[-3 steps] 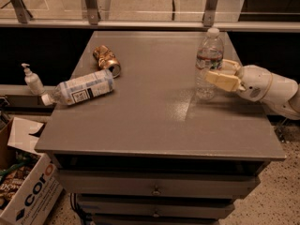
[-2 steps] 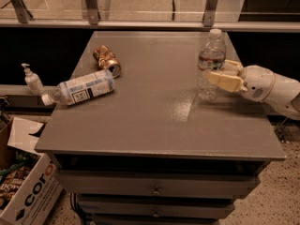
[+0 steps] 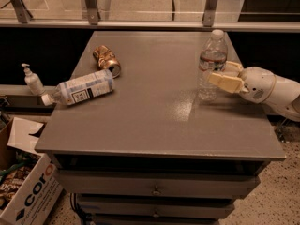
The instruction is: Place water bottle upright
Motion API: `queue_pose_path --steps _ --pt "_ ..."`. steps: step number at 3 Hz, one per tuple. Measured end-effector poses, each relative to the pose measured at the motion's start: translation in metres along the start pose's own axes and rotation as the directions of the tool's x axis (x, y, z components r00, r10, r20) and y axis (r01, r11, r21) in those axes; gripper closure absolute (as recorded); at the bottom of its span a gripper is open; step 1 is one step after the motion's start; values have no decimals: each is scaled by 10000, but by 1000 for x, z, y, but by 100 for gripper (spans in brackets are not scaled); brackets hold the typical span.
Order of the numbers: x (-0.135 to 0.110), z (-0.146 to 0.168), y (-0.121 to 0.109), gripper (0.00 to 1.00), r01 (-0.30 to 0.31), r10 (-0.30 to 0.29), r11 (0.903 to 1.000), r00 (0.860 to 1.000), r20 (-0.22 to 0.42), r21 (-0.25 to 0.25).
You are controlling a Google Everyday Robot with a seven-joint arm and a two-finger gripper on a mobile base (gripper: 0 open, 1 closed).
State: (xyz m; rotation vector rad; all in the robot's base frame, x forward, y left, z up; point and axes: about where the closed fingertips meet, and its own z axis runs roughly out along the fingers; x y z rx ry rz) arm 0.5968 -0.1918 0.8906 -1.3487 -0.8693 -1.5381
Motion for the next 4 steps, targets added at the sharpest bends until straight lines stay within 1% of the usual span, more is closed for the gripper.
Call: queue_pose_path --steps 2,3,4 --pt "1 0 0 13 -7 7 10000 10000 5 0" --pt "2 -5 -2 0 14 -14 10000 10000 44 33" --pt "4 -9 -3 0 63 -63 10000 10000 75 41"
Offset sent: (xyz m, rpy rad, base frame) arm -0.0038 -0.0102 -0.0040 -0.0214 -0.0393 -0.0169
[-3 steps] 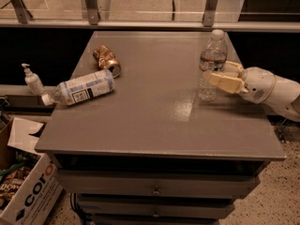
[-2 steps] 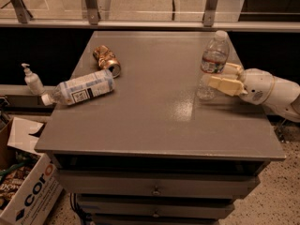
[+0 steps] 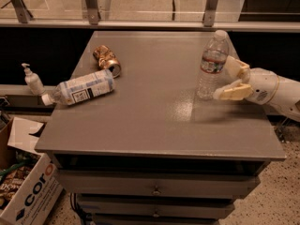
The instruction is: Place water bottle upright
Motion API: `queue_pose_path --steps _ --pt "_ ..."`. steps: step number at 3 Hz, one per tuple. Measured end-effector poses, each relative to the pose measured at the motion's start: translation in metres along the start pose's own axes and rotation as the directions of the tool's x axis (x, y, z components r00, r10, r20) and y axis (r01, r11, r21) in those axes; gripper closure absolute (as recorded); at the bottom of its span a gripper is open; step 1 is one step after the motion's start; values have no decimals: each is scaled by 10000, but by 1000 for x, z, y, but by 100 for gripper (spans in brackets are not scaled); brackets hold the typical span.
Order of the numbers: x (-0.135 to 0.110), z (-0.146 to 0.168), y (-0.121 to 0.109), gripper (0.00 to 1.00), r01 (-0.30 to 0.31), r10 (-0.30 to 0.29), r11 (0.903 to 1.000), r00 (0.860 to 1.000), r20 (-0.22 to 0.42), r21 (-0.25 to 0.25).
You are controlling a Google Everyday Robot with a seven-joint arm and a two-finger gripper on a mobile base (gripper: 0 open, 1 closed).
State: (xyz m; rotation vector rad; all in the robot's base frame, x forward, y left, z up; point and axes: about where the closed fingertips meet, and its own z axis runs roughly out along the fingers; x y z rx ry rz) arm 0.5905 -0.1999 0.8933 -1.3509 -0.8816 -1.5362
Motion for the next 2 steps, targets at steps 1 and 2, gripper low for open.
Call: queue_pose_path --steps 1,2 --pt "2 -40 -4 0 113 -112 9989 9999 20 -457" --pt "3 -37 -5 0 -74 75 9992 10000 19 -403"
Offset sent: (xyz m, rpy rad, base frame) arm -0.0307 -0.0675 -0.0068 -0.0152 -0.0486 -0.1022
